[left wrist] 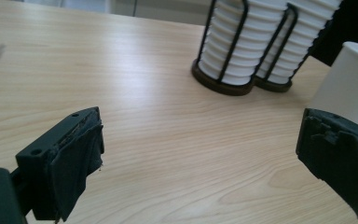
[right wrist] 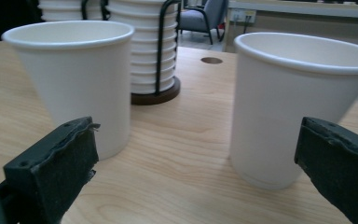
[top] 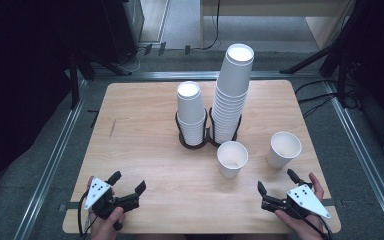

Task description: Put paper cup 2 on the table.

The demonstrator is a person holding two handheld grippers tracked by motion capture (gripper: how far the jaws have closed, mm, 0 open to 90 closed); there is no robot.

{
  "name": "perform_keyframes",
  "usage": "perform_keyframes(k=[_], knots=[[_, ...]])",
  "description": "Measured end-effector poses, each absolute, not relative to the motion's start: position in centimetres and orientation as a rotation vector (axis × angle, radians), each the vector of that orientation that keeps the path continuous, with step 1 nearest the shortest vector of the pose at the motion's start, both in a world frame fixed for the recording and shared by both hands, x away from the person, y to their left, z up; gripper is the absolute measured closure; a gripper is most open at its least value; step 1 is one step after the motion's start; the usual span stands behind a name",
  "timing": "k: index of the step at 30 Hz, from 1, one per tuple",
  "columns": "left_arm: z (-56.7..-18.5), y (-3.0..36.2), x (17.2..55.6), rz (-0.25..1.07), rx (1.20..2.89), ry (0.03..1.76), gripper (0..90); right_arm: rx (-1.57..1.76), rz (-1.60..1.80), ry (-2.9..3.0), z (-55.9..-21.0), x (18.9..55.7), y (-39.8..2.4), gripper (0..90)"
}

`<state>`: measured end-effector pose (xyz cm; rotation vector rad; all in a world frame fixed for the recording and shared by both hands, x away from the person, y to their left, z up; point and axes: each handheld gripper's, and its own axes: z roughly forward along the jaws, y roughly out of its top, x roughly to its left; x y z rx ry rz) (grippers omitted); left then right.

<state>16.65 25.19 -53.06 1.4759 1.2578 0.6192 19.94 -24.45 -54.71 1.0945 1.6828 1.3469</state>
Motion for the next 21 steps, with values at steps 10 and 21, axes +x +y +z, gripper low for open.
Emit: perform_keyframes(k=[10, 21], knots=[[-54.0, 28.0, 15.9, 0.661, 1.472, 1.330, 1.0, 1.141, 1.296, 1.641, -54.8, 20.0, -27.1, 0.0], [-54.3, 30.8, 16.0, 0.735, 1.463, 1.409, 1.0, 1.227, 1.212, 1.587, -55.1, 20.0, -30.3, 0.0]])
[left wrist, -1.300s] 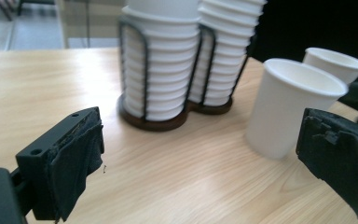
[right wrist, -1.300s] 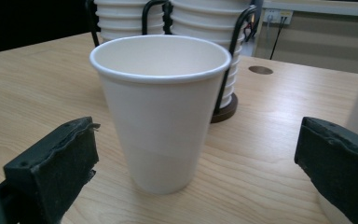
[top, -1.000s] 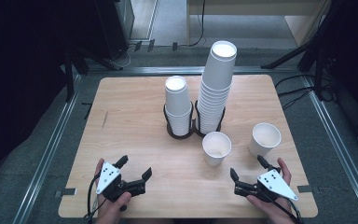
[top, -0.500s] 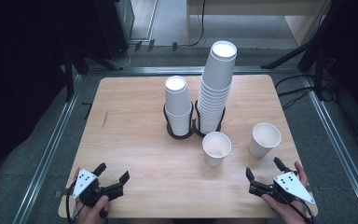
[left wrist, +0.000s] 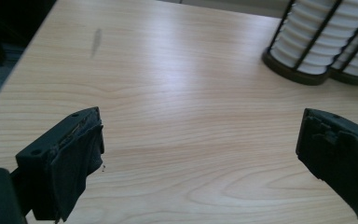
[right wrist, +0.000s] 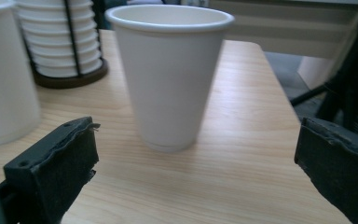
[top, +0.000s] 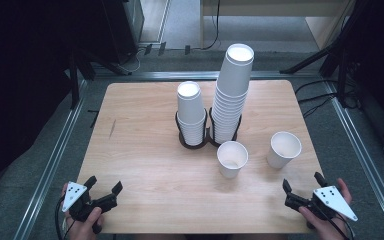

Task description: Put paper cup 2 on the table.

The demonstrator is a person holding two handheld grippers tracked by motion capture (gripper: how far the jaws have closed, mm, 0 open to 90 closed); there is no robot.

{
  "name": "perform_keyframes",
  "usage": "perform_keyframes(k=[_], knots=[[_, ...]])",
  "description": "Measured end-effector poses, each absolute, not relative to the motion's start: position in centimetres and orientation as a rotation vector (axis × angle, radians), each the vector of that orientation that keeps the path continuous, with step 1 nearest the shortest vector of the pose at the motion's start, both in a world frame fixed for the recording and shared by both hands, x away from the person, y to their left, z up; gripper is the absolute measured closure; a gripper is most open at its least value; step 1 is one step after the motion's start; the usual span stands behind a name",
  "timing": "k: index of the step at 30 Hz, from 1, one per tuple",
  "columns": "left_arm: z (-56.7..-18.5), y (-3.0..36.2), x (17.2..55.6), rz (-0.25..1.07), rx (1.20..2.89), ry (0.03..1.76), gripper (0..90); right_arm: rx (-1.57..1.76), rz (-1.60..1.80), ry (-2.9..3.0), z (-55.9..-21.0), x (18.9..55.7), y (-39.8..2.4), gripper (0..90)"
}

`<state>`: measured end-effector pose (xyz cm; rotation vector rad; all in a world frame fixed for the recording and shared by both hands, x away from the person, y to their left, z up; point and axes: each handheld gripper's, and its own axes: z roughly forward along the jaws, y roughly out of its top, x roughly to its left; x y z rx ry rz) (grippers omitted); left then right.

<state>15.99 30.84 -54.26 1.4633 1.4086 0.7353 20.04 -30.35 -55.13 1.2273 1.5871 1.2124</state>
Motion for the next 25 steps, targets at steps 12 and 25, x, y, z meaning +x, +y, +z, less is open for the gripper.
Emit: perform_keyframes(k=[12, 25], knots=[[-54.7, 34.3, 16.0, 0.796, 1.447, 1.501, 1.0, 1.384, 1.133, 1.452, -55.2, 20.3, -34.2, 0.0], [-55.2, 34.1, 16.5, 0.774, 1.464, 1.512, 1.0, 1.403, 1.125, 1.441, -55.4, 20.4, -34.4, 0.0]])
